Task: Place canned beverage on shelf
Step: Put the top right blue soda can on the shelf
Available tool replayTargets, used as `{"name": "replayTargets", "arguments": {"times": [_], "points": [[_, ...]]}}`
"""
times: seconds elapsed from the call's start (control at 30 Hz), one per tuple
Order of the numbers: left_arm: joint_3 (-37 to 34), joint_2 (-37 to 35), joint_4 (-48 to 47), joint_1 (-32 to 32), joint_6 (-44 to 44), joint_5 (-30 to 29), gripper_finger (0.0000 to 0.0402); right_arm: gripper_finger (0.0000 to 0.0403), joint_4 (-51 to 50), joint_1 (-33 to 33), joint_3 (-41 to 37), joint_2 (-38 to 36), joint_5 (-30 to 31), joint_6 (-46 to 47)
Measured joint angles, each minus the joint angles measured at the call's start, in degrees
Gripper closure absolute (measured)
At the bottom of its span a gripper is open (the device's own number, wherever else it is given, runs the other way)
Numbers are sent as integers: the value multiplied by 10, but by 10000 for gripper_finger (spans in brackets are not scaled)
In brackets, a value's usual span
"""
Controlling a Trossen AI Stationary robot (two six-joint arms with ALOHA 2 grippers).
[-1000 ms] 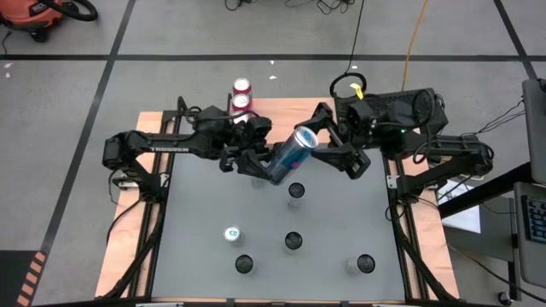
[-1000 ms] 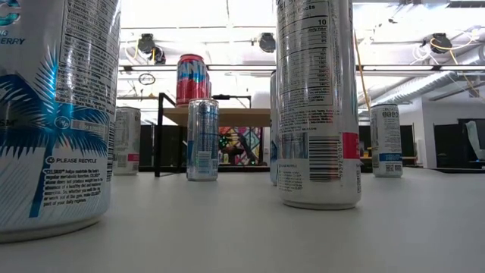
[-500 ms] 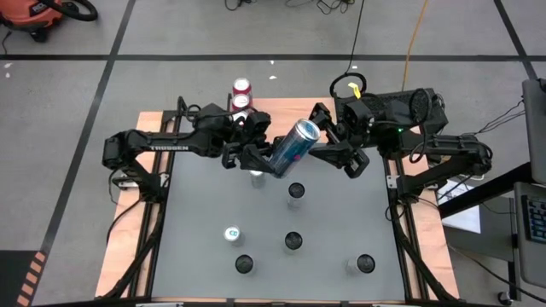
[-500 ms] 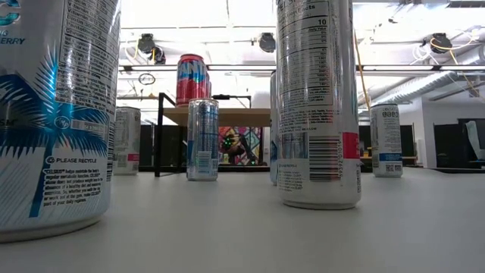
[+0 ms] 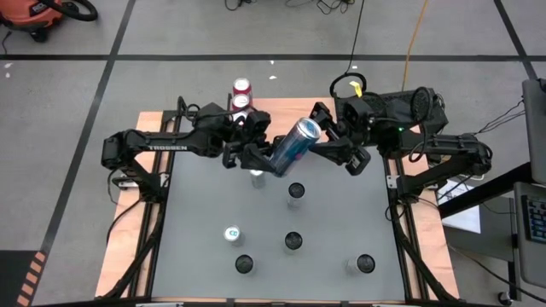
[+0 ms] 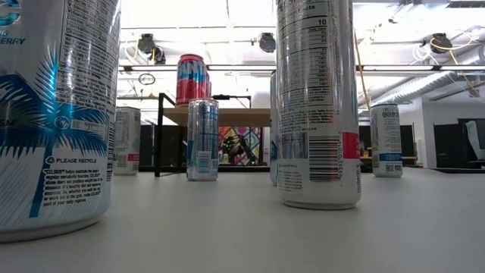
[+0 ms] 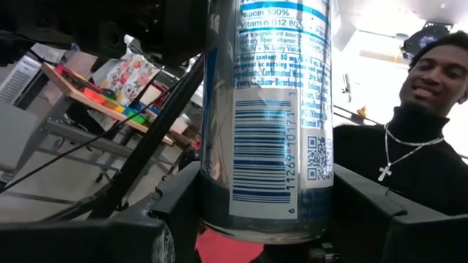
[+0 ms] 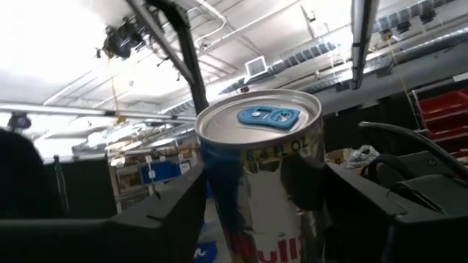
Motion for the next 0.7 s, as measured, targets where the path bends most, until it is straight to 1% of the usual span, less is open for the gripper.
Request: {"name": "replayTargets", "arguments": {"times": [0.07,0.23,0.37,0.5,0.7], "points": [[0,0,0,0,-2,-4,171,163,4,0,0,0,12,11],[0,1,-6,-4,-10,-13,171,135,6,0,0,0,11,13],[-1,2,-11,-8,-26,-21,171,127,13,0,0,0,-10,3],[-1,2,-10,-12,-40,-29,171,137,17,0,0,0,-17,-16],[-1,2,-14,-12,-51,-34,171,172,20,0,0,0,-17,-34]]}}
